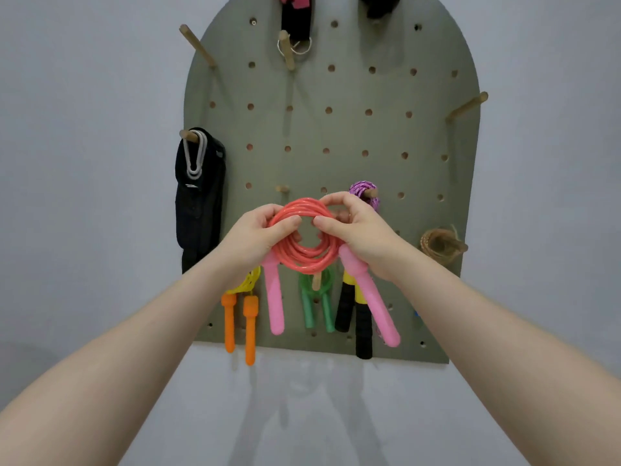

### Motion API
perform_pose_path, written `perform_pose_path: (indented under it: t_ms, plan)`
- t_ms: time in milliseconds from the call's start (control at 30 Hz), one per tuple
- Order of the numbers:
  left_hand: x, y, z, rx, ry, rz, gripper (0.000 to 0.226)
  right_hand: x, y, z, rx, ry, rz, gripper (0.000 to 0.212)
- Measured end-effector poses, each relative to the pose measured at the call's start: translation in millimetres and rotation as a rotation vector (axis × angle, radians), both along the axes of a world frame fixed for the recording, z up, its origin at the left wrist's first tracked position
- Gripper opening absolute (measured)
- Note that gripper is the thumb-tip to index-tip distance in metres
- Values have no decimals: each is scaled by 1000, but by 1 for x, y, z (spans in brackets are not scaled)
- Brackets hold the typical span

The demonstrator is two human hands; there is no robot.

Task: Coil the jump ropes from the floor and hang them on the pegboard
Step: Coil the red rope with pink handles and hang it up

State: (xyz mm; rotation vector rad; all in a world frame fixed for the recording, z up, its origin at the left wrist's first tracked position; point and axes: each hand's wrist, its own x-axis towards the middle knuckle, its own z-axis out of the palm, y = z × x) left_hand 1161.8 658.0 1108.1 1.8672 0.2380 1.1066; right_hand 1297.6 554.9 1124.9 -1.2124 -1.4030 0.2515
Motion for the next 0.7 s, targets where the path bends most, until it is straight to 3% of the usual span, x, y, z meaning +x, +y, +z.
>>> perform_pose_path:
  t_ms: [133, 300, 533, 700]
  plan:
    - [14, 33, 10, 37, -46, 134, 8, 14, 47, 16, 39, -28, 32, 19]
    - [25, 72, 42, 134, -107, 226, 13, 18, 91, 44, 166, 91, 63, 16]
    - [45, 128, 63, 239, -86, 175, 11, 34, 146, 53, 188, 88, -135, 17]
    - [55, 156, 58, 219, -98, 47, 8, 37, 159, 42, 227, 113, -108, 16]
